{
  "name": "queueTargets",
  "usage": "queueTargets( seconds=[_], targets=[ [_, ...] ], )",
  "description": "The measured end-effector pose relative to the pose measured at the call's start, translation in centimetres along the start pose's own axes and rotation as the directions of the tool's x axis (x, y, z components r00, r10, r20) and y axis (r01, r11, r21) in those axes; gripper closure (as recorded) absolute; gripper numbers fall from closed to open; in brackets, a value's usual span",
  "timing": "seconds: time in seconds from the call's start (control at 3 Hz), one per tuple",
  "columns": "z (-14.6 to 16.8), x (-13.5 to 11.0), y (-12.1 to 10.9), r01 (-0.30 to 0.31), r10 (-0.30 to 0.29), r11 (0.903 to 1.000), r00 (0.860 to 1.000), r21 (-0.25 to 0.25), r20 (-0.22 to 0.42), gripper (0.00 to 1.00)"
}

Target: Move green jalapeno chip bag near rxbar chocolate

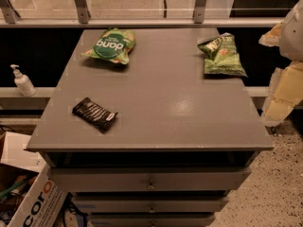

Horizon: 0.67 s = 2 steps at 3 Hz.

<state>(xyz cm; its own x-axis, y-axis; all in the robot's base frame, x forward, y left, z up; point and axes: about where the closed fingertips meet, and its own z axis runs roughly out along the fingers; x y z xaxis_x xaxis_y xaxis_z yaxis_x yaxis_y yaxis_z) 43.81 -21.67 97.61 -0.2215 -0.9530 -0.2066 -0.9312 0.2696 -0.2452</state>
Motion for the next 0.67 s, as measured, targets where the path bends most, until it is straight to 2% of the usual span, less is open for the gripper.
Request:
queueTargets(
  seconds=[0.67],
  targets=[
    [0.37, 0.09, -0.35, -0.006, 0.006, 1.0000, 1.000, 0.000, 0.018, 0.00]
  ],
)
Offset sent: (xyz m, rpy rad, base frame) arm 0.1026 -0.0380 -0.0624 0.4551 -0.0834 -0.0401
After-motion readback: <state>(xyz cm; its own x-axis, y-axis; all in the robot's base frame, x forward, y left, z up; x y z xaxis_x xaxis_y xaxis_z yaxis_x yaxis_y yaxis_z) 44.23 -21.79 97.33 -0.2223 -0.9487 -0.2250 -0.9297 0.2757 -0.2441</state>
